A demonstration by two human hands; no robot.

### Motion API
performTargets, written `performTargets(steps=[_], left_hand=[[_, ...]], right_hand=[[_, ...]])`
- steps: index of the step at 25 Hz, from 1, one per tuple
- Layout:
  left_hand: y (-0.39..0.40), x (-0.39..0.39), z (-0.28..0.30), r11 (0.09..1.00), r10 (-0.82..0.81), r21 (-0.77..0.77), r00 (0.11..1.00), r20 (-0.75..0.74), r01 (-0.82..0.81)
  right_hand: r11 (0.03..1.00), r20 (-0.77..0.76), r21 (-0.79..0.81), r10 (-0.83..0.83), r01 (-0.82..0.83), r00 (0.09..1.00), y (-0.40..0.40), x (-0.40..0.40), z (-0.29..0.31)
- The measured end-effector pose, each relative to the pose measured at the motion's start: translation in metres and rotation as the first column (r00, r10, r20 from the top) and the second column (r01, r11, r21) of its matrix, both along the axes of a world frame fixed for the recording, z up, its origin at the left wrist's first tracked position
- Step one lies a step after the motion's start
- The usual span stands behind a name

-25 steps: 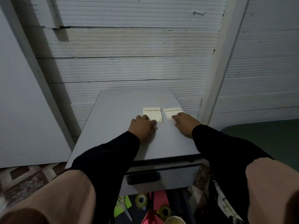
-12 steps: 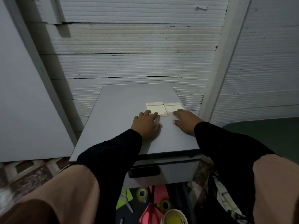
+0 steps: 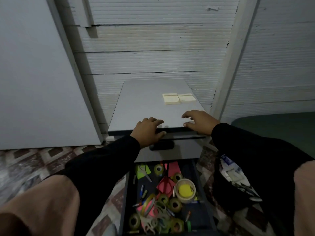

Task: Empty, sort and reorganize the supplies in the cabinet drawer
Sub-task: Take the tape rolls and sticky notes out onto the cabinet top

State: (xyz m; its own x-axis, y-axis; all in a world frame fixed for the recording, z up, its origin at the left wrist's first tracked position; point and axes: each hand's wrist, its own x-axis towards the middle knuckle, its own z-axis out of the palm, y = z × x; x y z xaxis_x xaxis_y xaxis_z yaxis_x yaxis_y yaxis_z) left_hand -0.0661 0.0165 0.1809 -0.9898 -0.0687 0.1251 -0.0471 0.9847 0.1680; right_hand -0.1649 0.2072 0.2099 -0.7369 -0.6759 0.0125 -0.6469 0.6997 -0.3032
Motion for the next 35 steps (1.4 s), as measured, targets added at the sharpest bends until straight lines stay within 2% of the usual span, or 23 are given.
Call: performTargets(steps=[8,16,21,26,29,32,35], left_hand=[[0.016,0.079,-0.056,0.997,-0.019,0.083,0.992,0.123,0.008],[0.01,0.113,-0.149,0.992,0.016,0.112,0.937,0.35,-0.058],[-0.003,0.118,-0.205,0.973,0.071,0.163,0.885,0.46,-0.162],[-0.015,0.1,-0.231,0.949,0.124,0.17,0.81,0.573,-0.266],[-0.019,0.088,-0.25,0.954,0.119,0.138,0.756,0.644,-0.268],[-0.018,0.083,-0.272,0.967,0.095,0.101,0.701,0.707,-0.234],[-0.02,0.076,-0.285,0.969,0.112,0.07,0.675,0.73,-0.237]], right_hand=[[0.997,0.053,0.079,0.009,-0.013,0.999,0.022,0.071,-0.051],[0.98,0.226,0.198,-0.016,-0.029,0.974,0.03,0.087,-0.148],[0.962,0.307,0.263,-0.009,-0.076,0.952,0.019,0.088,-0.212],[0.948,0.251,0.297,0.037,-0.113,0.967,-0.005,0.075,-0.262],[0.94,0.197,0.326,0.031,-0.096,0.98,-0.015,0.07,-0.287],[0.924,0.154,0.354,0.095,-0.145,0.984,-0.02,0.065,-0.304],[0.884,0.089,0.443,0.122,-0.15,0.988,-0.028,0.061,-0.315]])
